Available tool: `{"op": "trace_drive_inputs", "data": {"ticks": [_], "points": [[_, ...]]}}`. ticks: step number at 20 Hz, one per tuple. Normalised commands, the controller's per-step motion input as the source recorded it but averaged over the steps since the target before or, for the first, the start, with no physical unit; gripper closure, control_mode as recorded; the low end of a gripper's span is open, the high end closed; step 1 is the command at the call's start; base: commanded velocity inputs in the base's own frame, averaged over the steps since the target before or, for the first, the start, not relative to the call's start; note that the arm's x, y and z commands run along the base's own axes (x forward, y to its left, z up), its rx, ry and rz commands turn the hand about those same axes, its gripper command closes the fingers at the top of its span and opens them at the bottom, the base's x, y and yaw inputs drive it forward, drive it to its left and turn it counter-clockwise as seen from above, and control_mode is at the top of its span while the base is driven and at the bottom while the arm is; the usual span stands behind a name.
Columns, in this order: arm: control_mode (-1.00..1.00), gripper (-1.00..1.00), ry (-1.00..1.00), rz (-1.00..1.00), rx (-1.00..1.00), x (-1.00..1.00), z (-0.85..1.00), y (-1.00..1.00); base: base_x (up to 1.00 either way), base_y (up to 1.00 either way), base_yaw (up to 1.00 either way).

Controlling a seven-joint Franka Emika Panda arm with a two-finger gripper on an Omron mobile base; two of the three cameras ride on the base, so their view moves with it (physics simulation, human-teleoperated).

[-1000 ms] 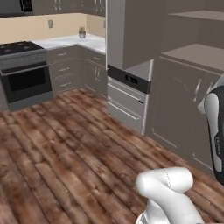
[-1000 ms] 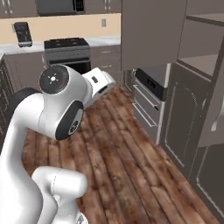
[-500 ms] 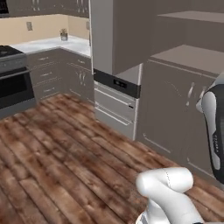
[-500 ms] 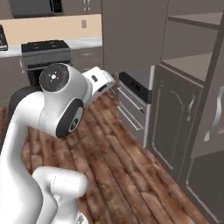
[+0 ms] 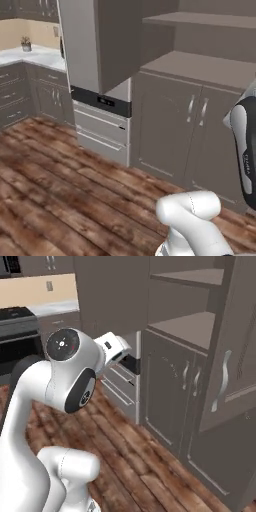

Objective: Take the smaller bowl and place it next to the appetizer plate on the dining counter , and place the larger bowl next to the plate with cooked food.

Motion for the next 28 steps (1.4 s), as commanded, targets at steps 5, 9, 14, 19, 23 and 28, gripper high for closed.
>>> {"op": "trace_drive_inputs", "data": {"ticks": [5, 9, 14, 19, 23, 28], "points": [[1.00, -1.00, 0.00, 0.00, 0.00, 0.00, 0.00, 0.00, 0.74, 0.13, -0.46], [1.00, -1.00, 0.00, 0.00, 0.00, 0.00, 0.00, 0.00, 0.69, 0.23, -0.50], [1.00, -1.00, 0.00, 0.00, 0.00, 0.00, 0.00, 0.00, 0.60, 0.39, -0.52], [1.00, -1.00, 0.00, 0.00, 0.00, 0.00, 0.00, 0.00, 0.44, 0.49, -0.52], [1.00, -1.00, 0.00, 0.00, 0.00, 0.00, 0.00, 0.00, 0.44, 0.56, -0.51], [1.00, -1.00, 0.00, 0.00, 0.00, 0.00, 0.00, 0.00, 0.45, 0.70, -0.44]]}}
